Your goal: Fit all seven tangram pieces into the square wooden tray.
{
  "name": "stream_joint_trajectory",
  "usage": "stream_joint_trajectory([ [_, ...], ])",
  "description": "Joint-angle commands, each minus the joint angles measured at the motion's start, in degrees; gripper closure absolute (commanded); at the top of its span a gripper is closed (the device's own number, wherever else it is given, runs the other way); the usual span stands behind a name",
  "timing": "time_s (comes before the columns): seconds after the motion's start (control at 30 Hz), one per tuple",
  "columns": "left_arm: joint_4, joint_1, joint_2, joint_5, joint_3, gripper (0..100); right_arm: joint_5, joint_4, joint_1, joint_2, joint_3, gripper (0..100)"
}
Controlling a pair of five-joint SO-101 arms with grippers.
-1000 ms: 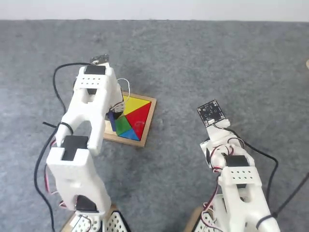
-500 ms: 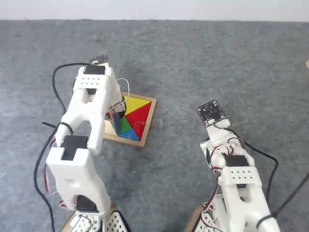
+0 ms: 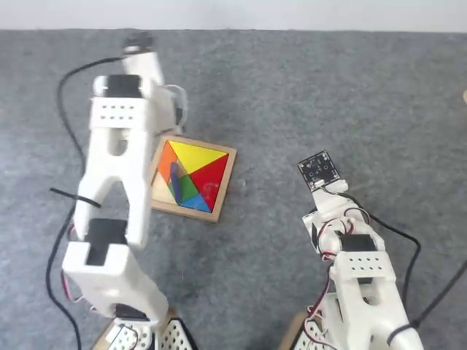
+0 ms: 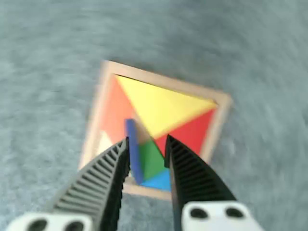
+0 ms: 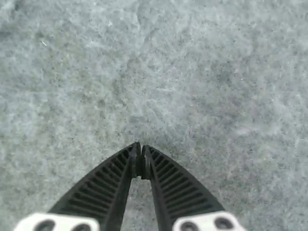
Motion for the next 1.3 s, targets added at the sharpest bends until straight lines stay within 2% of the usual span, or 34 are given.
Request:
stream_joint_trajectory([
  [0.0,-1.14,7.21,-3.60,-5.54,5.14,88,0.70,-0.92,-0.22,-1.19,-0.18,99.1],
  [0.1,-6.51,8.62,-3.69,-6.77,11.12,88,0.70,-0.75,-0.22,-1.19,-0.18,99.1],
  [0.23,-11.16,4.92,-3.60,-8.97,16.40,88,0.70,-0.66,-0.22,-1.19,-0.18,99.1],
  [0.67,-13.36,-5.45,-4.13,-14.51,22.37,88,0.70,-0.84,-0.22,-1.19,-0.18,99.1],
  [0.97,-12.57,-1.05,-4.22,-15.21,21.76,88,0.70,-0.84,-0.22,-1.19,-0.18,99.1],
  [1.1,-12.66,-2.11,-4.22,-18.20,18.42,88,0.70,-0.66,-0.22,-1.45,-0.18,99.1],
  [1.17,-10.99,-2.81,-5.71,-21.45,15.69,90,0.62,-0.57,0.22,-1.63,-0.18,99.1],
  [1.27,-10.99,-2.99,-13.36,-21.98,16.57,96,0.53,-0.40,0.40,-1.71,-0.53,99.1],
])
